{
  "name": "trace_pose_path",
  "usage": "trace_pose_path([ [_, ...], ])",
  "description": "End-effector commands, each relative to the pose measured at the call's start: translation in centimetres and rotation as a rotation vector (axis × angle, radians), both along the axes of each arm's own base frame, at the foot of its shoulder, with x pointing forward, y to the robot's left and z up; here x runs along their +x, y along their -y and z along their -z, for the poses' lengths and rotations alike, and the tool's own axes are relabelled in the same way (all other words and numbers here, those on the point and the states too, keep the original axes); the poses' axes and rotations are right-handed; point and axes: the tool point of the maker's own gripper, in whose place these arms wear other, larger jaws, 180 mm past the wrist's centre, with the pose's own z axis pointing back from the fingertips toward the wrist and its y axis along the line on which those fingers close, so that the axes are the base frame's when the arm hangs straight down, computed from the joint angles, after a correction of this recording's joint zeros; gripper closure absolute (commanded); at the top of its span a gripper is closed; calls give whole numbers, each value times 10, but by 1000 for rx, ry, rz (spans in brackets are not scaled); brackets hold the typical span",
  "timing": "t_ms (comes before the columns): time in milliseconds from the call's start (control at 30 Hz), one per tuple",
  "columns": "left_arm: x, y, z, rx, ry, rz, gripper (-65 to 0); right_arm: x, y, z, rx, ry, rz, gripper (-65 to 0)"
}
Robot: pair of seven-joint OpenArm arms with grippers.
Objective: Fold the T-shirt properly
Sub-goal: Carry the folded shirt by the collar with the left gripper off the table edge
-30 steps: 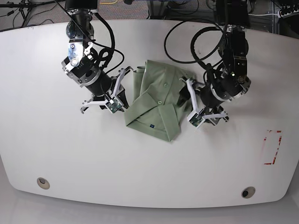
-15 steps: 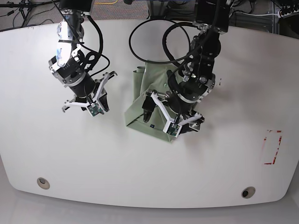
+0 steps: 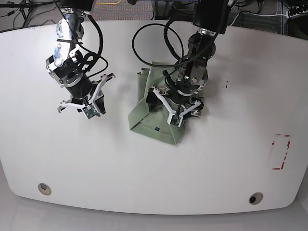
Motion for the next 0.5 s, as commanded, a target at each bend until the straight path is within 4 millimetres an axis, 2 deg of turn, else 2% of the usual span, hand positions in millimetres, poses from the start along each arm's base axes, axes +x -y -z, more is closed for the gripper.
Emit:
trace_pose_path([
  [0,1,11,1,5,14,36,-633,4,6,-13,1,46,15,-70],
  [267,-13,-20,35,126,-45,82,-633,4,7,-12,2,45,16,-68],
  [333,-14,-34,42,152,-58,75,-633,3,7,-12,2,44,17,-68],
  [467,-12,-81,52,229,-77,44,-633,3,13,-12,-2,44,33,-68],
])
